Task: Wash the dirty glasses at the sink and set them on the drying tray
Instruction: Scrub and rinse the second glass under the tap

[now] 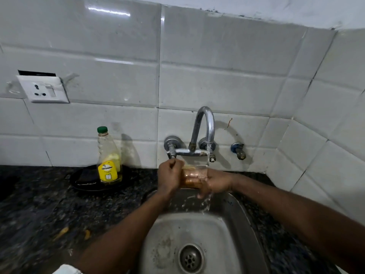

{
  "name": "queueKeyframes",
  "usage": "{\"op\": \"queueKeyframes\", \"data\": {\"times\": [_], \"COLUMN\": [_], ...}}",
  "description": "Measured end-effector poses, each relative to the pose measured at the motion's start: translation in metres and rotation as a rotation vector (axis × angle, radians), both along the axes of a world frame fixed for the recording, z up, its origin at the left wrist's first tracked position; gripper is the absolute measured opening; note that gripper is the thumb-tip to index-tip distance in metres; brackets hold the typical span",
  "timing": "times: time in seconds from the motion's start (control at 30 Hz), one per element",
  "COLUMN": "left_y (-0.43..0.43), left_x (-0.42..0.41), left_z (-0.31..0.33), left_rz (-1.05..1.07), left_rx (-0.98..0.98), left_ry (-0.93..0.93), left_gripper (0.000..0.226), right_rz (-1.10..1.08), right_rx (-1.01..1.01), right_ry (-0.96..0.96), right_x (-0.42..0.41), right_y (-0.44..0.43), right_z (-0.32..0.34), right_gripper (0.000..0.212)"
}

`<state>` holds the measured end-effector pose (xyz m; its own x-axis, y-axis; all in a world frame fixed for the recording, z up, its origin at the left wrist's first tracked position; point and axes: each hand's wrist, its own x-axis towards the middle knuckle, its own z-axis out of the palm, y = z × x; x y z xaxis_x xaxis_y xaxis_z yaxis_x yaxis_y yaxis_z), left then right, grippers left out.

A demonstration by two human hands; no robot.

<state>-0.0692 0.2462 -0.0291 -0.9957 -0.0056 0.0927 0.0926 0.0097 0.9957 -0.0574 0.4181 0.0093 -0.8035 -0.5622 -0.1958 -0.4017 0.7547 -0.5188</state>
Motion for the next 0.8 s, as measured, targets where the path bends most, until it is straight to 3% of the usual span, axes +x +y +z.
{"op": "queueKeyframes", "data": {"times": [0.03,0.13,0.17,0.23,0.3,0.33,0.37,0.43,0.47,0.53,0.57,0.63,0.67,0.7,0.8], "left_y": [0.0,-0.006,-0.007,-0.004,0.0,0.003,0.003,-0.001,-0.003,-0.001,0.002,0.006,0.008,0.008,0.003], "left_x": [-0.004,-0.005,-0.005,-0.005,0.003,0.002,-0.002,-0.004,-0.004,-0.006,-0.007,-0.001,-0.003,-0.006,-0.01], "left_z": [0.004,0.016,0.016,0.01,0.003,0.001,0.002,0.006,0.008,0.006,0.003,0.0,0.0,0.005,0.02], "left_rz": [-0.004,-0.154,-0.163,-0.055,-0.001,0.015,0.007,-0.122,-0.19,-0.162,-0.078,0.041,0.056,0.047,-0.09], "left_rx": [-0.029,-0.019,0.016,0.074,0.05,0.024,0.012,0.021,0.046,0.115,0.128,0.056,0.002,-0.027,0.004], "left_ry": [-0.102,-0.492,-0.482,-0.234,0.032,0.015,-0.108,-0.439,-0.512,-0.413,-0.257,0.034,0.056,-0.027,-0.451], "left_gripper": [0.025,0.028,0.028,0.029,0.024,0.023,0.024,0.028,0.029,0.031,0.028,0.022,0.022,0.024,0.022], "right_rz": [0.002,0.138,0.123,0.096,0.144,0.144,0.123,0.225,0.238,0.171,0.154,0.159,0.137,0.127,0.177], "right_rx": [0.006,0.123,0.12,0.119,0.071,0.005,0.012,0.103,0.12,0.08,0.071,0.079,0.053,0.045,0.122], "right_ry": [-0.036,0.184,0.162,0.169,0.102,0.026,-0.02,0.081,0.157,0.11,0.13,0.212,0.146,0.097,0.223], "right_x": [0.0,-0.002,-0.003,-0.008,-0.012,-0.015,-0.01,-0.007,-0.008,-0.007,-0.005,-0.007,-0.011,-0.008,-0.011], "right_y": [-0.001,-0.003,-0.003,-0.001,0.002,0.005,0.003,-0.001,0.001,0.001,0.001,0.004,0.005,0.004,0.006], "right_z": [0.001,-0.002,-0.002,0.004,0.007,0.002,0.008,0.009,0.005,0.002,0.006,0.006,0.0,0.001,-0.006], "right_gripper": [0.069,0.067,0.06,0.045,0.05,0.055,0.057,0.052,0.048,0.04,0.039,0.053,0.061,0.065,0.063]}}
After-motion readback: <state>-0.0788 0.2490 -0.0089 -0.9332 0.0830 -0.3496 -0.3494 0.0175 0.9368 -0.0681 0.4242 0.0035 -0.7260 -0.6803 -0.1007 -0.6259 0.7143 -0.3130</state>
